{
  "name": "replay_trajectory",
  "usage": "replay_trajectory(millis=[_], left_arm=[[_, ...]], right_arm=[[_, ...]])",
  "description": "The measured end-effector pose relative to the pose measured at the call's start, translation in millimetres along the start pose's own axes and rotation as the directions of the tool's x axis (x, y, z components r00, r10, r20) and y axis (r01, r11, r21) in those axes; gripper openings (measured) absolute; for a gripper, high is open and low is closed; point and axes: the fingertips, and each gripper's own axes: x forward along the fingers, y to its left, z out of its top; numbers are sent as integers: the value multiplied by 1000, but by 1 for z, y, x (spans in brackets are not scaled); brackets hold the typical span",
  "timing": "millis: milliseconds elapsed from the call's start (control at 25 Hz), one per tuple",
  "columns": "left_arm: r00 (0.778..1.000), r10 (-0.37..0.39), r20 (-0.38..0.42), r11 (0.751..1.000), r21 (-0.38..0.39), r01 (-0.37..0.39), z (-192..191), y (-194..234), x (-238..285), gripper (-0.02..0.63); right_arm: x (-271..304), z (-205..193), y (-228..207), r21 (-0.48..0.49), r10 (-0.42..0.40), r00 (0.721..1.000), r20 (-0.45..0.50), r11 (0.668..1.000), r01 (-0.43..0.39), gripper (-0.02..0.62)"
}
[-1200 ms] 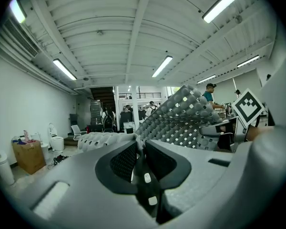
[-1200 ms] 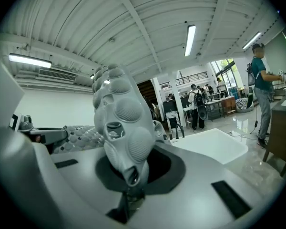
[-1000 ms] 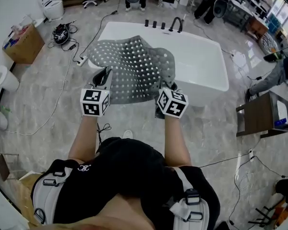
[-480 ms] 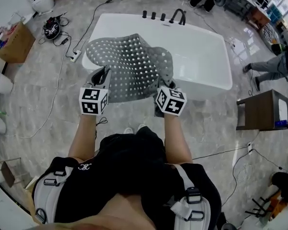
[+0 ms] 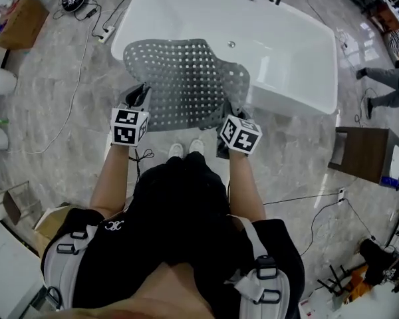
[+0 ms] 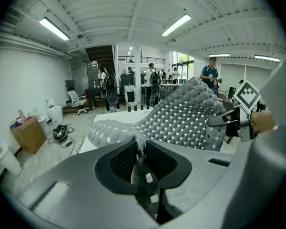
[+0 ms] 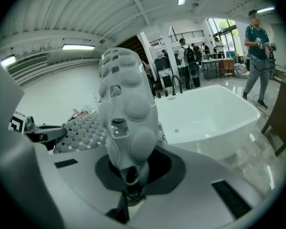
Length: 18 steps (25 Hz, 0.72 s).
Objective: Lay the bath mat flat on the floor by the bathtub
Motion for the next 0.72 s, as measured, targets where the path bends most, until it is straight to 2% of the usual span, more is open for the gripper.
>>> replay_trajectory(millis=[160,280,520,720], left_arm=[[996,-16,-86,1000,-6,15,-45,3,26,60],[986,-29,-162,998,-52,21,-92,3,43,60],[954,-95,-284,990,-124,62,-198,-13,77,60],[925,-106,-365,987,-148,55,-286,-1,134,60]], right_arm=[[34,-48,-15,36,-6,995,-104,999,10,21],[55,-92,-24,44,-29,980,-195,998,38,23],[97,-190,-41,19,-47,934,-355,998,57,23],[160,-264,-70,28,-51,888,-457,997,71,25]])
